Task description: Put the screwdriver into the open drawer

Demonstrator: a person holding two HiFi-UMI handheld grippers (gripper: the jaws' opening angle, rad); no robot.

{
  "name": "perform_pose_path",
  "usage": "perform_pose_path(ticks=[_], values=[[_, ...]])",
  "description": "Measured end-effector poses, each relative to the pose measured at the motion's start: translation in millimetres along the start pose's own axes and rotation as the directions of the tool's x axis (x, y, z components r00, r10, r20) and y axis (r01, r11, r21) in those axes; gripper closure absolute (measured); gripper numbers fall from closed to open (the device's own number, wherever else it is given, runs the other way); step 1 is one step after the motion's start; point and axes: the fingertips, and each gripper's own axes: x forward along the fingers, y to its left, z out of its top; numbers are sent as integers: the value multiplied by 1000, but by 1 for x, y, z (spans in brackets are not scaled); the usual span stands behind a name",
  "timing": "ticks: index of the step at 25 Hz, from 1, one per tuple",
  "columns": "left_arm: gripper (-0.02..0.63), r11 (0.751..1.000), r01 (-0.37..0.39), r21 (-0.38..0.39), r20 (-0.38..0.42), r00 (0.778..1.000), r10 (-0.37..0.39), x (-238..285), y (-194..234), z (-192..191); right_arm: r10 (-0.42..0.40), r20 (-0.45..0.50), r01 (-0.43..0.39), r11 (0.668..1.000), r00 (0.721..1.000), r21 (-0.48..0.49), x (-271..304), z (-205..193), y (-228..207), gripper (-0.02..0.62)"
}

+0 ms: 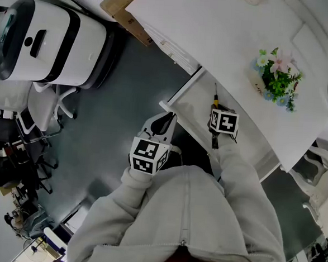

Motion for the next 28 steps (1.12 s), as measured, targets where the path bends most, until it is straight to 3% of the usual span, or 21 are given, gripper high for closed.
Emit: perform_pose_path(ticks=[6, 14, 28], values=[[565, 1000, 15, 9, 0, 1000, -15, -2, -5, 0, 0, 2, 0, 1000, 1000, -10, -1, 1, 0, 494], [565, 1000, 23, 11, 7, 1000, -24, -7, -4, 1, -4, 18, 4, 1000, 1000, 10, -7, 3, 0, 436], [565, 996, 67, 50, 25, 997, -68, -15, -7, 6, -40, 90, 38, 999, 995, 29, -41, 5, -6, 434]])
